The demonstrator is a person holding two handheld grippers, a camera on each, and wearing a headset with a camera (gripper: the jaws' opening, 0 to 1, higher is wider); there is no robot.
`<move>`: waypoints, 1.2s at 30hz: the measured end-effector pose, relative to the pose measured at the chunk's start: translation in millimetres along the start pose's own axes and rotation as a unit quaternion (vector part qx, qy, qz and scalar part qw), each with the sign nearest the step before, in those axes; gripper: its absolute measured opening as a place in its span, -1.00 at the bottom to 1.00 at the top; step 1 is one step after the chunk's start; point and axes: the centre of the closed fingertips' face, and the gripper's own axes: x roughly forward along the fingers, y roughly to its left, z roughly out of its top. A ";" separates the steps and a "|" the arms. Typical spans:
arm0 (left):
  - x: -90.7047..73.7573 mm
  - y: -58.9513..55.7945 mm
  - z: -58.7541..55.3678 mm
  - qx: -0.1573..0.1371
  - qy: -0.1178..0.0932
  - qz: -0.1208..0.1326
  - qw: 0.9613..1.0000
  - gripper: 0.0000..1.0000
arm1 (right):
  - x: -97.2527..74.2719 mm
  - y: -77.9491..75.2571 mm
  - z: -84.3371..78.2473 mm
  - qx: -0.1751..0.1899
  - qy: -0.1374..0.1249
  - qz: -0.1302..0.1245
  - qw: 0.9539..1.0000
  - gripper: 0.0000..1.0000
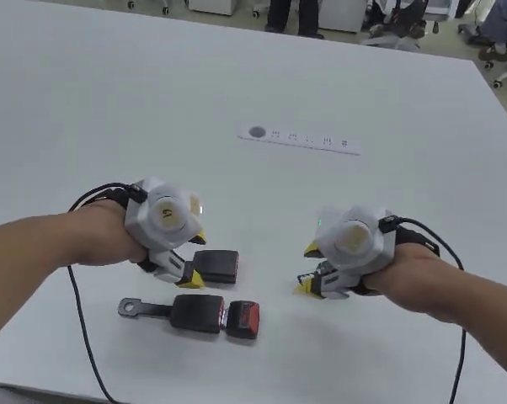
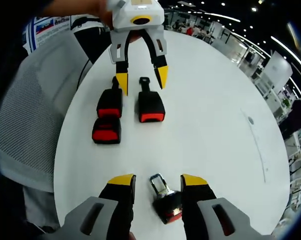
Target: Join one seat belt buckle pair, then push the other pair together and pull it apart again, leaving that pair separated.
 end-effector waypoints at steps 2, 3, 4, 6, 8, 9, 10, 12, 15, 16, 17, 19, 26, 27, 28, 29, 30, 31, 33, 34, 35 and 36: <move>5.6 6.3 -4.7 -0.002 0.001 -0.005 1.000 -0.12 | -2.9 -9.2 -10.4 0.002 0.006 0.002 1.000 -0.32; 6.1 6.7 -4.8 -0.002 0.002 -0.006 1.000 -0.12 | -4.9 -9.8 -10.9 0.002 0.007 0.003 1.000 -0.32; 6.2 5.9 -3.6 0.002 0.004 -0.009 1.000 -0.12 | -8.2 -12.1 -14.4 -0.001 0.011 0.007 1.000 -0.33; 9.0 6.1 -5.3 0.006 0.007 -0.015 1.000 -0.11 | -8.6 -19.1 -23.2 -0.004 0.019 0.009 1.000 -0.32; 12.6 5.2 -8.3 0.011 0.012 -0.021 1.000 -0.11 | -10.6 -19.5 -28.5 -0.006 0.025 0.018 1.000 -0.31; 14.0 5.1 -9.6 0.013 0.013 -0.024 1.000 -0.11 | -8.5 -19.8 -31.8 -0.010 0.030 0.022 0.999 -0.30; 13.2 3.1 -8.8 0.010 0.015 -0.028 0.999 -0.11 | -7.2 -18.7 -37.6 -0.019 0.040 0.031 0.999 -0.28; 16.8 4.2 -12.8 0.010 0.015 -0.032 0.999 -0.11 | -5.8 -18.5 -43.2 -0.026 0.046 0.036 0.998 -0.28; 20.1 3.5 -15.5 0.017 0.021 -0.038 0.999 -0.12 | -1.7 -15.0 -42.8 -0.031 0.048 0.045 0.997 -0.27; 20.2 2.5 -14.5 0.019 0.023 -0.040 0.999 -0.12 | -0.1 -14.3 -43.0 -0.035 0.049 0.047 0.997 -0.26; 21.6 2.2 -14.6 0.019 0.024 -0.043 0.999 -0.12 | 3.1 -13.4 -44.3 -0.040 0.051 0.051 0.997 -0.27; 26.1 4.2 -20.4 0.009 0.032 -0.046 0.998 -0.12 | 8.9 -11.1 -48.7 -0.049 0.058 0.064 0.995 -0.30; 34.0 9.0 -24.7 0.011 0.034 -0.053 0.998 -0.19 | 14.4 -10.2 -58.9 -0.058 0.074 0.068 0.993 -0.35; 34.5 9.2 -24.5 0.013 0.034 -0.054 0.998 -0.19 | 14.3 -10.6 -59.3 -0.058 0.074 0.068 0.993 -0.35; 34.6 9.6 -23.4 0.016 0.033 -0.054 0.998 -0.21 | 14.5 -10.8 -59.8 -0.055 0.073 0.067 0.994 -0.36; 34.9 9.6 -22.7 0.018 0.033 -0.055 0.998 -0.23 | 15.4 -10.9 -61.1 -0.052 0.073 0.066 0.994 -0.36; 36.1 8.8 -23.2 0.022 0.031 -0.061 0.997 -0.28 | 16.0 -10.9 -61.6 -0.048 0.072 0.066 0.994 -0.36; 36.4 7.7 -23.3 0.024 0.031 -0.066 0.997 -0.33 | 19.0 -11.9 -63.0 -0.043 0.070 0.065 0.995 -0.36; 36.5 8.0 -22.7 0.031 0.031 -0.066 0.997 -0.33 | 19.0 -11.3 -61.6 -0.040 0.068 0.065 0.995 -0.36; 35.8 6.9 -21.6 0.033 0.032 -0.066 0.997 -0.33 | 18.8 -11.1 -61.3 -0.035 0.068 0.064 0.995 -0.36; 35.2 5.9 -20.9 0.037 0.031 -0.066 0.997 -0.33 | 18.2 -11.3 -60.7 -0.034 0.067 0.064 0.995 -0.36; 34.5 6.0 -20.5 0.039 0.032 -0.066 0.997 -0.33 | 18.1 -11.4 -60.7 -0.034 0.067 0.064 0.995 -0.36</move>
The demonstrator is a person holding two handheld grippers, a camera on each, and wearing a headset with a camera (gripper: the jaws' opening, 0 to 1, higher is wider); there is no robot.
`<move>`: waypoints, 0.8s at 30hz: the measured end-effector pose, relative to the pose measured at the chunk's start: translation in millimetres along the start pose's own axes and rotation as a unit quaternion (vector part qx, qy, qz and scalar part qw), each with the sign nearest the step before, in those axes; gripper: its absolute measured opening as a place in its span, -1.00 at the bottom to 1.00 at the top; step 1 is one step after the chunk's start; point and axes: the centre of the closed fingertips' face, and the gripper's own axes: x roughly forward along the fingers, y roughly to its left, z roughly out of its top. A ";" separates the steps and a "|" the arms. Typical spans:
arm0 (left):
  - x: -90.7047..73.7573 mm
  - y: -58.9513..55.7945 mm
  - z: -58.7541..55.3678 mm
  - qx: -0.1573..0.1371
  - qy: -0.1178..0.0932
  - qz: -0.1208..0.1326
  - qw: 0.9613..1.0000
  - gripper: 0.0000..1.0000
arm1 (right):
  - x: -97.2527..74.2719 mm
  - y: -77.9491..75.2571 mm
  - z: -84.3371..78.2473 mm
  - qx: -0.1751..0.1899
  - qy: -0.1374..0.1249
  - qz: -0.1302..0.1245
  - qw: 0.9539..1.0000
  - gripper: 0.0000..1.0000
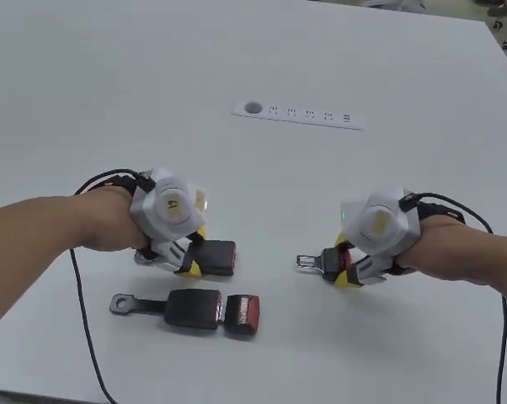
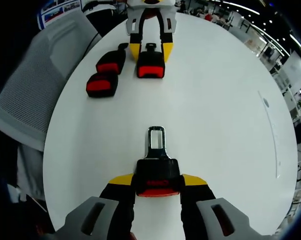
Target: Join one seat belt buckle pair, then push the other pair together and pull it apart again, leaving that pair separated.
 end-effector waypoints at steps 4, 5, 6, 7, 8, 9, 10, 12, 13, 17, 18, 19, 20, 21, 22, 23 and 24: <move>0.0 -0.7 0.6 0.004 0.000 -0.001 1.000 -0.34 | 1.5 -0.1 -0.7 0.008 -0.003 0.002 1.000 -0.36; 0.1 -0.9 0.6 0.001 -0.001 -0.002 1.000 -0.34 | -0.3 0.4 0.3 0.009 -0.003 0.002 1.000 -0.36; 0.4 -1.8 1.1 0.000 -0.001 -0.002 1.000 -0.34 | -0.4 0.5 0.5 0.008 -0.002 0.002 1.000 -0.36; 0.2 -2.3 1.3 -0.001 0.000 -0.002 1.000 -0.34 | 1.0 -0.4 1.1 0.010 0.000 0.002 1.000 -0.36; -0.2 -3.1 2.1 -0.001 0.000 -0.002 1.000 -0.34 | 1.2 -0.4 1.4 0.010 0.001 0.001 1.000 -0.36; -0.5 -3.2 2.0 -0.006 -0.001 0.000 1.000 -0.34 | 1.5 -1.1 1.1 0.011 0.001 0.000 1.000 -0.36; -0.5 -3.2 2.0 -0.008 -0.001 0.000 1.000 -0.34 | 1.6 -1.3 1.0 0.011 0.002 -0.001 1.000 -0.36; -1.1 -4.4 3.0 -0.006 0.000 0.001 1.000 -0.34 | -2.0 2.2 4.6 0.006 0.006 -0.001 1.000 -0.36; -1.5 -4.8 3.4 -0.006 0.000 0.001 1.000 -0.34 | 2.0 0.1 0.2 0.009 0.008 0.000 1.000 -0.37; -1.0 -3.7 2.0 -0.008 0.001 0.000 1.000 -0.35 | 2.7 2.2 4.5 0.011 0.011 -0.001 1.000 -0.37; -0.5 -3.1 1.2 -0.009 0.002 0.000 1.000 -0.35 | 2.4 3.7 7.4 0.011 0.010 -0.001 1.000 -0.37; -0.5 -3.0 0.9 -0.009 0.003 0.001 1.000 -0.35 | 3.1 4.2 9.3 0.012 0.008 -0.001 1.000 -0.37; -0.5 -3.0 1.1 -0.010 0.002 0.001 1.000 -0.35 | 4.6 5.0 12.6 0.014 0.006 -0.002 1.000 -0.37; -0.6 -3.0 1.0 -0.010 0.002 0.002 1.000 -0.35 | 6.6 5.0 15.1 0.015 0.003 -0.002 1.000 -0.37; -0.6 -3.0 0.8 -0.011 0.001 0.003 1.000 -0.35 | 8.2 6.1 19.5 0.018 0.000 -0.004 1.000 -0.36; -0.8 -2.9 0.6 -0.012 0.001 0.003 1.000 -0.35 | 8.4 8.1 23.4 0.018 -0.002 -0.004 1.000 -0.36; -0.8 -2.9 0.9 -0.013 0.001 0.004 1.000 -0.35 | 9.2 8.8 26.8 0.019 -0.004 -0.005 1.000 -0.36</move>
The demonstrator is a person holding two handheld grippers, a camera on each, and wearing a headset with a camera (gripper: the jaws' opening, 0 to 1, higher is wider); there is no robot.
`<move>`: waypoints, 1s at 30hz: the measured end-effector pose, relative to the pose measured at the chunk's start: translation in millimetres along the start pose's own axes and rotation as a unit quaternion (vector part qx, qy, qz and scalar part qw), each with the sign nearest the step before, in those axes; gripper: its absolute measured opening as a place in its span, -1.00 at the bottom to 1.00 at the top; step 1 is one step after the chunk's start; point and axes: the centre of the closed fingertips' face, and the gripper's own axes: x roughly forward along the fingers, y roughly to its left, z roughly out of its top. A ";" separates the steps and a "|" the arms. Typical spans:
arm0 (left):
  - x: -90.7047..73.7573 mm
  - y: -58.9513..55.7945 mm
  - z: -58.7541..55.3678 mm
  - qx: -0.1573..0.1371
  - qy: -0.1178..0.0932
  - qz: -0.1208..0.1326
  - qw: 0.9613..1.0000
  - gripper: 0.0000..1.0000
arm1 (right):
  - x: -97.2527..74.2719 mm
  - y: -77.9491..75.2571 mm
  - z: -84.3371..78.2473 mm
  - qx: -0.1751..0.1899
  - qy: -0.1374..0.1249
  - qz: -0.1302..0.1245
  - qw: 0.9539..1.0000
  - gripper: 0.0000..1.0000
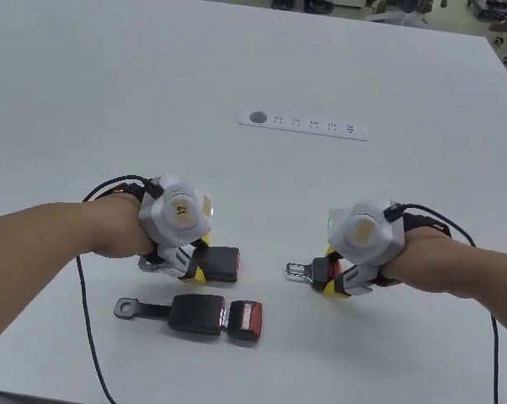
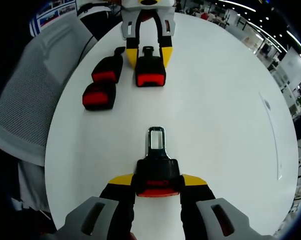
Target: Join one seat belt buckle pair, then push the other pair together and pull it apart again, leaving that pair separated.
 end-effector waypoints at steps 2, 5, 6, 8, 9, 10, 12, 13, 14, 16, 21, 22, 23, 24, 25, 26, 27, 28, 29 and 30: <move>-0.2 -0.1 0.2 -0.001 0.000 0.001 1.000 -0.35 | 1.9 2.5 10.9 0.003 -0.007 0.000 1.000 -0.36; -0.2 -1.0 0.8 -0.003 -0.001 -0.001 1.000 -0.35 | 5.6 6.5 26.0 0.003 -0.014 -0.003 1.000 -0.36; 0.5 0.0 -0.1 -0.004 -0.001 -0.002 1.000 -0.35 | 7.1 8.6 33.7 0.003 -0.018 -0.003 1.000 -0.36; 1.6 1.0 -0.7 -0.006 0.001 -0.004 1.000 -0.35 | 16.3 8.9 44.3 0.002 -0.025 -0.005 1.000 -0.36; 1.8 1.1 -1.1 -0.007 0.002 -0.005 1.000 -0.35 | 15.3 10.8 50.5 -0.005 -0.025 -0.005 1.000 -0.36; 1.8 0.8 -0.6 -0.008 0.002 -0.006 1.000 -0.35 | 16.1 11.6 54.6 -0.004 -0.025 -0.004 1.000 -0.36; 1.7 0.3 -0.6 -0.011 0.002 -0.007 1.000 -0.35 | 23.7 9.9 59.6 -0.008 -0.027 -0.001 1.000 -0.36; 1.8 0.4 -0.6 -0.009 0.003 -0.007 1.000 -0.35 | 21.6 10.9 65.3 -0.009 -0.026 -0.001 1.000 -0.36; 2.1 0.8 -0.8 -0.009 0.003 -0.007 1.000 -0.35 | 21.9 10.8 67.0 -0.009 -0.024 -0.001 1.000 -0.36; 2.0 1.1 -1.4 -0.010 0.002 -0.008 1.000 -0.35 | 26.5 9.0 68.4 -0.012 -0.020 0.001 1.000 -0.36; 1.5 0.6 -1.2 -0.012 0.002 -0.008 1.000 -0.35 | 27.8 9.2 71.1 -0.025 -0.010 0.003 1.000 -0.37; 1.2 0.0 -0.7 -0.011 0.002 -0.009 1.000 -0.35 | 27.3 8.9 71.7 -0.027 -0.012 0.003 1.000 -0.37; 1.1 -0.3 -0.5 -0.009 0.002 -0.011 1.000 -0.35 | 26.1 7.9 73.0 -0.026 -0.016 0.002 1.000 -0.37; 1.7 0.6 -1.1 -0.009 0.002 -0.011 1.000 -0.35 | 26.2 7.2 74.7 -0.026 -0.019 0.002 0.999 -0.37; 1.9 0.9 -1.5 -0.009 0.003 -0.012 1.000 -0.35 | 29.6 5.2 76.2 -0.026 -0.022 0.002 0.999 -0.37; 2.1 1.0 -1.5 -0.009 0.003 -0.011 1.000 -0.35 | 30.6 4.9 78.2 -0.026 -0.025 0.001 0.999 -0.37; 2.0 1.1 -1.7 -0.011 0.003 -0.009 1.000 -0.35 | 31.0 6.1 80.5 -0.024 -0.029 0.001 0.999 -0.37; 2.0 0.8 -1.7 -0.011 0.003 -0.007 1.000 -0.35 | 32.1 6.4 82.3 -0.025 -0.031 0.000 0.999 -0.37; 1.8 0.6 -1.8 -0.010 0.002 -0.005 1.000 -0.35 | 33.3 7.0 83.8 -0.026 -0.033 0.000 0.999 -0.37; 1.9 -0.5 -1.0 -0.007 0.002 -0.004 1.000 -0.35 | 34.7 7.1 84.9 -0.028 -0.034 -0.001 0.999 -0.37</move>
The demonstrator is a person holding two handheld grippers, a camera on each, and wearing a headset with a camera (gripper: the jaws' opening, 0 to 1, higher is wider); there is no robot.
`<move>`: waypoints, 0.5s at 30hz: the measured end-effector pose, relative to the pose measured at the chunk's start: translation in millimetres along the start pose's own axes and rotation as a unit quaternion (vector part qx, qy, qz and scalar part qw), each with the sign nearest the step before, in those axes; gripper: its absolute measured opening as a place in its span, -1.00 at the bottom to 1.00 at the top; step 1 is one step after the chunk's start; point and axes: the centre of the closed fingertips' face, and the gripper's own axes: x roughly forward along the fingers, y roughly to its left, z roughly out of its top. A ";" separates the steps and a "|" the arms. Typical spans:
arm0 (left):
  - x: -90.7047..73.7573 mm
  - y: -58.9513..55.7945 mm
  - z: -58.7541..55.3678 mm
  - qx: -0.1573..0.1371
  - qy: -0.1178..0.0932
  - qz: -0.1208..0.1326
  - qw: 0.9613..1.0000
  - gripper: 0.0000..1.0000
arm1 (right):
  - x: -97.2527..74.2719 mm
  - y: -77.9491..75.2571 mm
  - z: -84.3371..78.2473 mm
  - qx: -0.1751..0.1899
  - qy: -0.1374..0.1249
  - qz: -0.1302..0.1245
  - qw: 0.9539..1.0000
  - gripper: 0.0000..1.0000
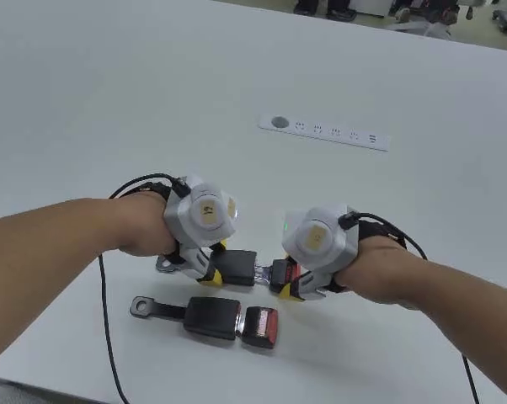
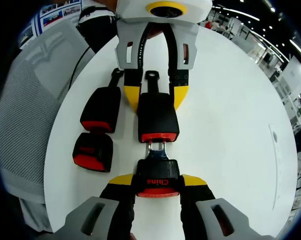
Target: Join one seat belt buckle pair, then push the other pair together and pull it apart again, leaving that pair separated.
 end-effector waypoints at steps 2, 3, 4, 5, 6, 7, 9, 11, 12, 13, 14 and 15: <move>-0.4 1.4 -0.9 0.000 -0.003 0.000 1.000 -0.35 | -1.2 0.5 -1.0 0.007 -0.004 0.001 1.000 -0.38; -0.5 1.8 -1.2 0.002 -0.004 -0.001 1.000 -0.35 | -3.9 0.9 -0.2 0.009 -0.010 0.000 1.000 -0.38; -0.2 1.0 -0.4 0.005 -0.006 -0.003 1.000 -0.35 | -3.9 0.8 -0.1 0.017 -0.013 0.000 1.000 -0.38; -0.1 0.8 -0.1 0.009 -0.009 -0.005 1.000 -0.35 | 0.2 -1.2 -1.2 0.016 -0.014 0.000 1.000 -0.38; -0.5 0.1 -0.3 0.010 -0.010 -0.006 1.000 -0.36 | 0.1 -0.7 -0.8 0.015 -0.014 0.000 1.000 -0.39; -0.6 0.0 -0.3 0.011 -0.011 -0.007 1.000 -0.36 | -1.0 0.2 -0.4 0.012 -0.012 0.000 1.000 -0.39; -0.4 0.2 0.4 0.015 -0.012 -0.009 1.000 -0.36 | 0.4 0.3 0.8 0.007 -0.012 -0.001 1.000 -0.40; -0.4 -0.2 1.3 0.016 -0.010 -0.011 1.000 -0.36 | -1.8 1.5 1.9 0.006 -0.011 -0.001 1.000 -0.41; -0.4 -0.7 1.6 0.018 -0.008 -0.013 1.000 -0.37 | -1.4 1.2 2.4 0.002 -0.010 0.001 1.000 -0.41; -0.4 -0.6 1.5 0.018 -0.007 -0.014 1.000 -0.37 | -0.5 0.5 2.6 0.001 -0.009 0.001 1.000 -0.41; -0.2 -0.6 2.7 0.020 -0.005 -0.016 1.000 -0.36 | -2.9 1.8 4.5 -0.001 -0.008 0.001 1.000 -0.41; -0.3 -0.6 2.6 0.020 -0.004 -0.017 1.000 -0.36 | -4.3 2.5 5.6 -0.002 -0.008 0.001 1.000 -0.41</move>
